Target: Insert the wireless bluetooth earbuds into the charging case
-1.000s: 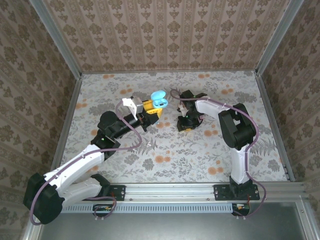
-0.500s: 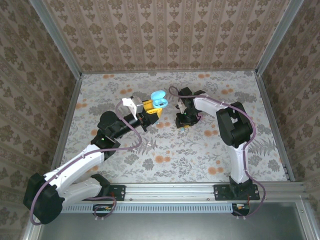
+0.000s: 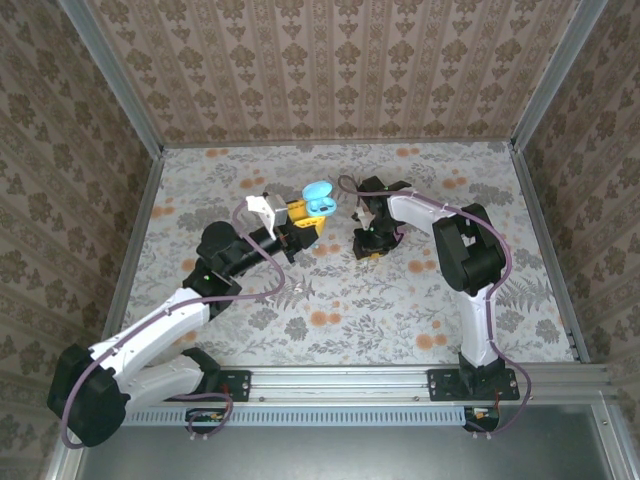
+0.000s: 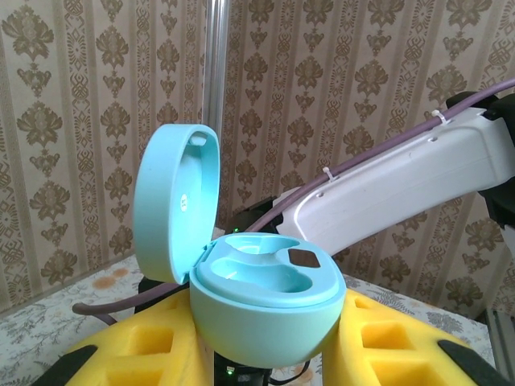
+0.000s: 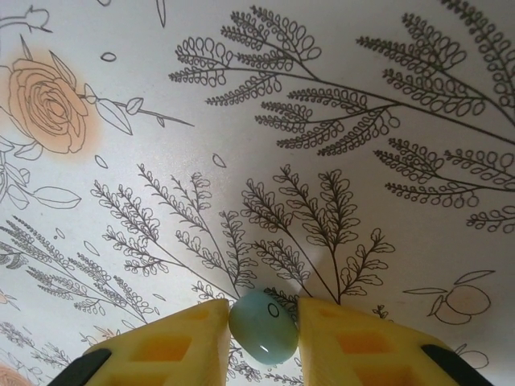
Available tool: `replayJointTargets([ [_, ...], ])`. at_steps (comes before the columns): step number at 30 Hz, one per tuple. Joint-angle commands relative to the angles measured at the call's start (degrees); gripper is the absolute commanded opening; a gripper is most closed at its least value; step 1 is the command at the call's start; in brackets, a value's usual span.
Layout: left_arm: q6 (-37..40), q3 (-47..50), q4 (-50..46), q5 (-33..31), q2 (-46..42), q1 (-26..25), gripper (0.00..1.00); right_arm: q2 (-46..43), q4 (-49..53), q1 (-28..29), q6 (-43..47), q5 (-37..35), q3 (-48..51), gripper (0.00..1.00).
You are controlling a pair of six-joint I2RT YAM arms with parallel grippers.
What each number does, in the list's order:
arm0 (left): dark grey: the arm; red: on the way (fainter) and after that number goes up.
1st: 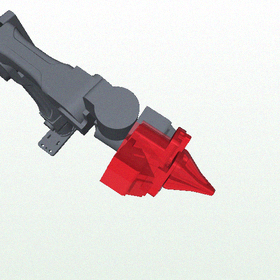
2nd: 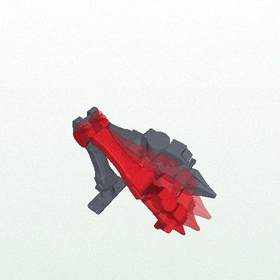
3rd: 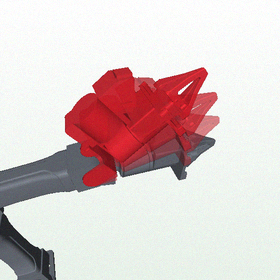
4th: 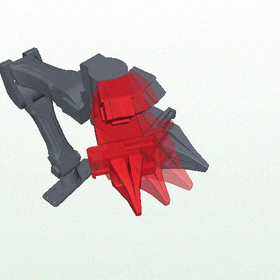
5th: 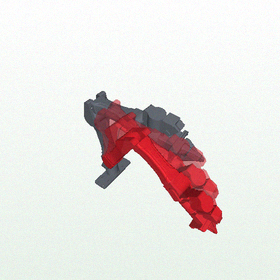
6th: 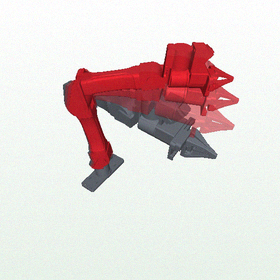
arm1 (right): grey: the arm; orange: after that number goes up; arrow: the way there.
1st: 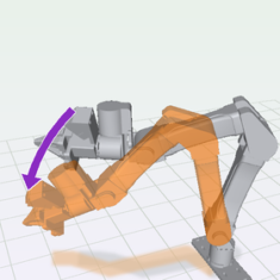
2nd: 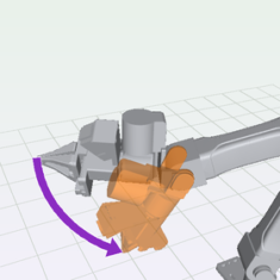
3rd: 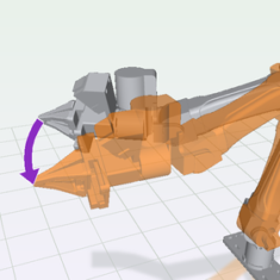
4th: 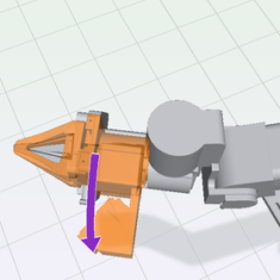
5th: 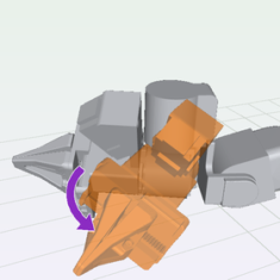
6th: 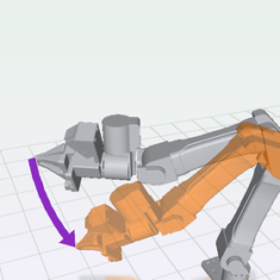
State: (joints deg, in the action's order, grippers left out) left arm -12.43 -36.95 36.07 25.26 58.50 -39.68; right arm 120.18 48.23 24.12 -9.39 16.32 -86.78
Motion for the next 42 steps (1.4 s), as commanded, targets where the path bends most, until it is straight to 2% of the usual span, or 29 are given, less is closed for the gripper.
replayJointTargets([
  [1, -0.25, -2.11, 0.75, 0.26, -0.14, -0.3, 0.32, -0.48, -0.16, 0.06, -1.02, 0.53, 1.05, 0.28],
  [8, 0.66, -1.82, 0.3, -1.79, 1.3, -0.28, 0.32, -7.49, -0.79, -0.07, -3.08, -2.61, 2.29, 0.26],
  [15, 2.65, -0.94, -0.45, -7.24, 4.69, -0.35, 0.31, -18.37, 2.39, 0.13, -7.07, -8.08, 2.35, 0.26],
  [25, 4.4, -0.54, 5.04, -8.81, 9.94, -1.67, 0.3, -32.78, 8.57, 4.13, -10.71, -15.97, -6.46, 0.26],
  [34, 5.74, -1.47, 5.49, -10.53, 11.69, -3.16, 0.3, -35.22, 8.37, 11.15, -11.92, -19.91, -14.01, 0.26],
  [42, 5.93, -1.72, 6.8, -9.8, 12.25, -4.0, 0.3, -34.19, 6.43, 13.32, -11.82, -20.53, -14.35, 0.26],
])
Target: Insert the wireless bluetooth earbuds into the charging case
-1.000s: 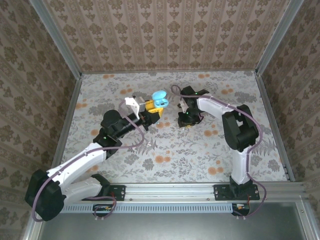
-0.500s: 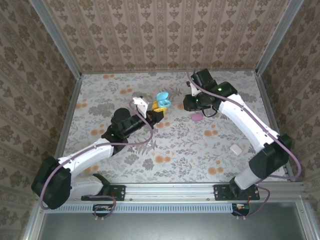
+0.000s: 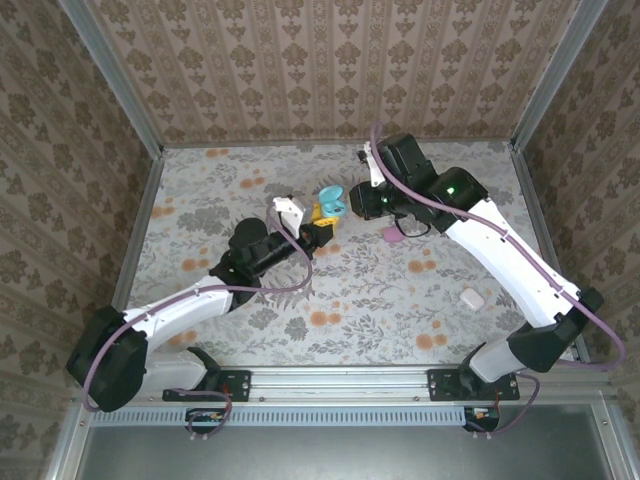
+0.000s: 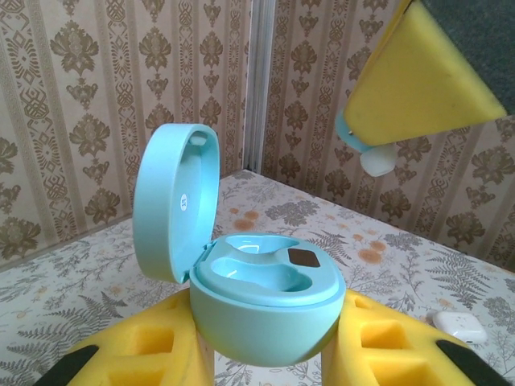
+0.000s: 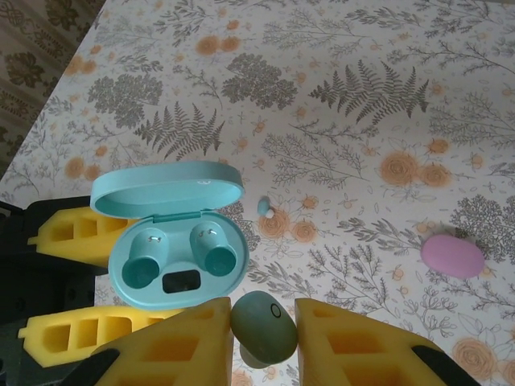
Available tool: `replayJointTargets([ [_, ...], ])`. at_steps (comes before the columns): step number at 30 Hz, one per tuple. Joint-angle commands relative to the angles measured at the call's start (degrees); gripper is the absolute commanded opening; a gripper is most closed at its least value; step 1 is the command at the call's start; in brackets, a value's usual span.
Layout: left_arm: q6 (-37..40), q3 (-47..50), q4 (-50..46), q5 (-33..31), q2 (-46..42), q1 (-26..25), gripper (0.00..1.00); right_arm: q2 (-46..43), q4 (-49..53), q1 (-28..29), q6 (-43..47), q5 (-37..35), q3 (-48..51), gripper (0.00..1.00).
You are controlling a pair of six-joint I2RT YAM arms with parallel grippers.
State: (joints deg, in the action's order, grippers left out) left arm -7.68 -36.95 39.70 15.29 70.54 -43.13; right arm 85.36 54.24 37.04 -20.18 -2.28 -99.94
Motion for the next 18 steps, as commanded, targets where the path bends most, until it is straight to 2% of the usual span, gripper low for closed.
replayJointTargets([
  [1, 1.23, -1.81, 3.18, 0.41, 0.13, -0.62, 0.3, 0.76, 0.06, 0.5, -0.99, -2.08, -1.01, 0.26],
  [18, 1.31, -2.51, 2.95, 1.57, -0.05, -0.89, 0.3, 2.8, -3.0, 1.9, -1.11, -0.86, -1.0, 0.26],
])
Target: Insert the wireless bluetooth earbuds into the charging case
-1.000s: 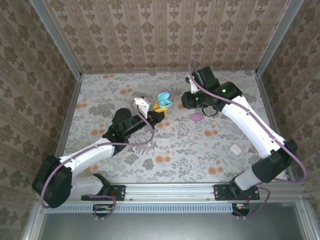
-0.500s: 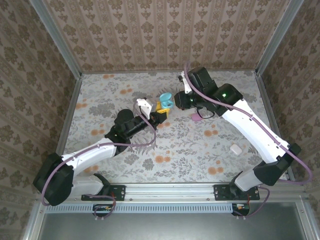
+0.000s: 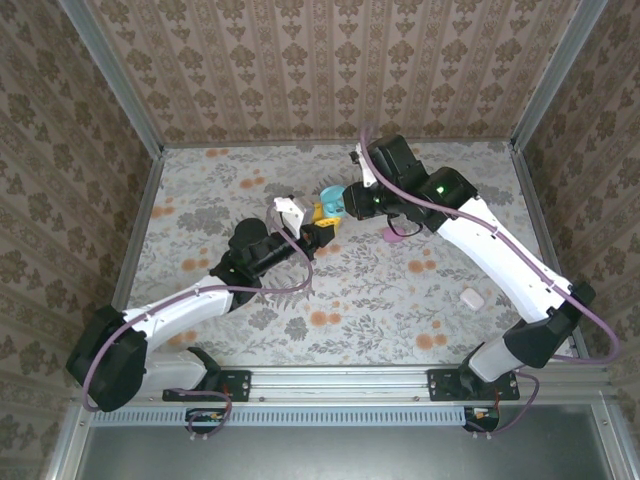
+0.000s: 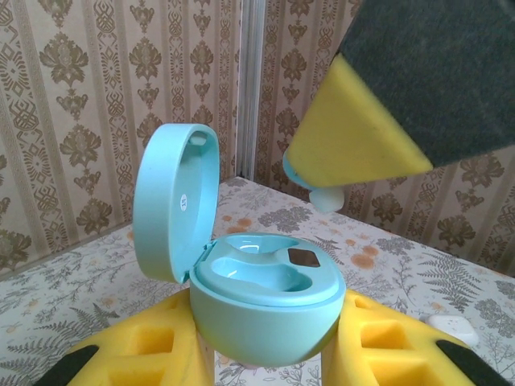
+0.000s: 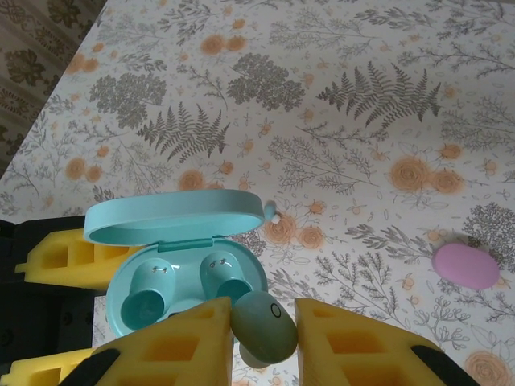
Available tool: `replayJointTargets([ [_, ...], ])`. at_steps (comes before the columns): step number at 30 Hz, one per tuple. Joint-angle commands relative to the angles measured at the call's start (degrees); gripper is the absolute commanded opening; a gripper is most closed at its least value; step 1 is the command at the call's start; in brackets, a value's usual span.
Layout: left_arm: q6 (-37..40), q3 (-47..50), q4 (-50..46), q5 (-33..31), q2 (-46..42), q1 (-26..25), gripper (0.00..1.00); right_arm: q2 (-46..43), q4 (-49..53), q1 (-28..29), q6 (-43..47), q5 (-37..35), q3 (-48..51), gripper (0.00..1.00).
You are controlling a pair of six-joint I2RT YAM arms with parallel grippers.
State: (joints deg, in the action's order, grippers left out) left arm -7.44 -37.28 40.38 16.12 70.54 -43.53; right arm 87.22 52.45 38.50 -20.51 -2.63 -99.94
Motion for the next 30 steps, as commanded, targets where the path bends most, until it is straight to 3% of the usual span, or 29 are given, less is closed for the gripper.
replayJointTargets([
  [1, 0.96, -2.25, 2.25, 0.69, -0.1, -0.5, 0.3, 1.02, -1.36, 0.49, -0.72, -0.46, -0.93, 0.26],
  [30, 0.32, -2.1, 2.44, -1.18, -1.63, -0.72, 0.3, 1.62, -0.6, 2.37, 1.12, -3.49, -0.48, 0.24],
])
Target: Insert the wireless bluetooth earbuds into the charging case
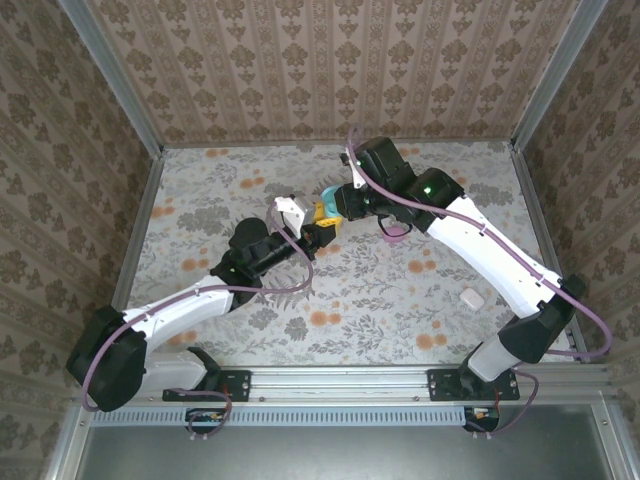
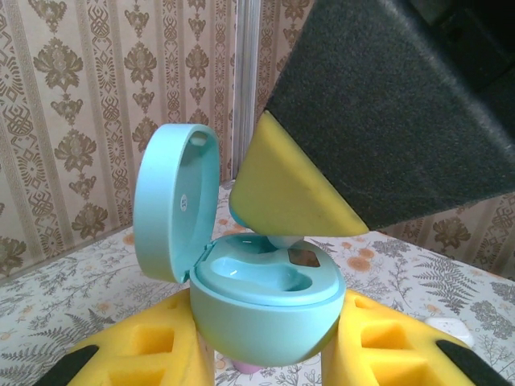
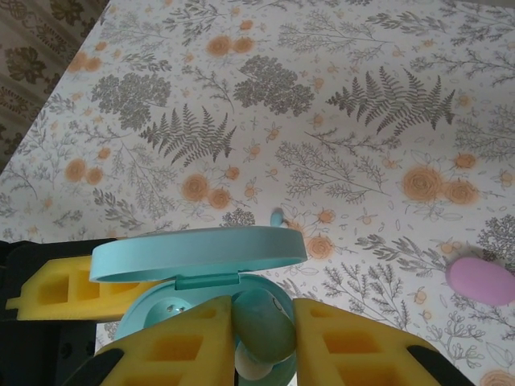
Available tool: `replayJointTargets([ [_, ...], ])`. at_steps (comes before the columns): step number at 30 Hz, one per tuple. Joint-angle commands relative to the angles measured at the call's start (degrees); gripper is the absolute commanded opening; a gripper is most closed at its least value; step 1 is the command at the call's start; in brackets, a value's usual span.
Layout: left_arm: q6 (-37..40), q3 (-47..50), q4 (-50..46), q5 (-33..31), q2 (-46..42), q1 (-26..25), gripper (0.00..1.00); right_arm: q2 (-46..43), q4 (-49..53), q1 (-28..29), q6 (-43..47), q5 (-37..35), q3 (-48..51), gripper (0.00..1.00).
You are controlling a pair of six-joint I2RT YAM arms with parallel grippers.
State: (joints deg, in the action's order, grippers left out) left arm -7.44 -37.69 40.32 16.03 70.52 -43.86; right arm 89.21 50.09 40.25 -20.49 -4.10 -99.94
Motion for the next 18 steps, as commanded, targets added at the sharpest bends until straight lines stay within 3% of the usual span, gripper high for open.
replayJointTargets([
  [1, 0.41, -1.67, 2.57, -1.09, -1.62, -0.42, 0.3, -0.5, 1.8, 0.62, 1.33, -2.29, -0.48, 0.24],
  [18, -0.61, -2.46, 3.06, -0.87, -1.13, -0.43, 0.3, -0.55, 0.17, 2.28, 4.27, -4.34, 0.26, 0.22],
])
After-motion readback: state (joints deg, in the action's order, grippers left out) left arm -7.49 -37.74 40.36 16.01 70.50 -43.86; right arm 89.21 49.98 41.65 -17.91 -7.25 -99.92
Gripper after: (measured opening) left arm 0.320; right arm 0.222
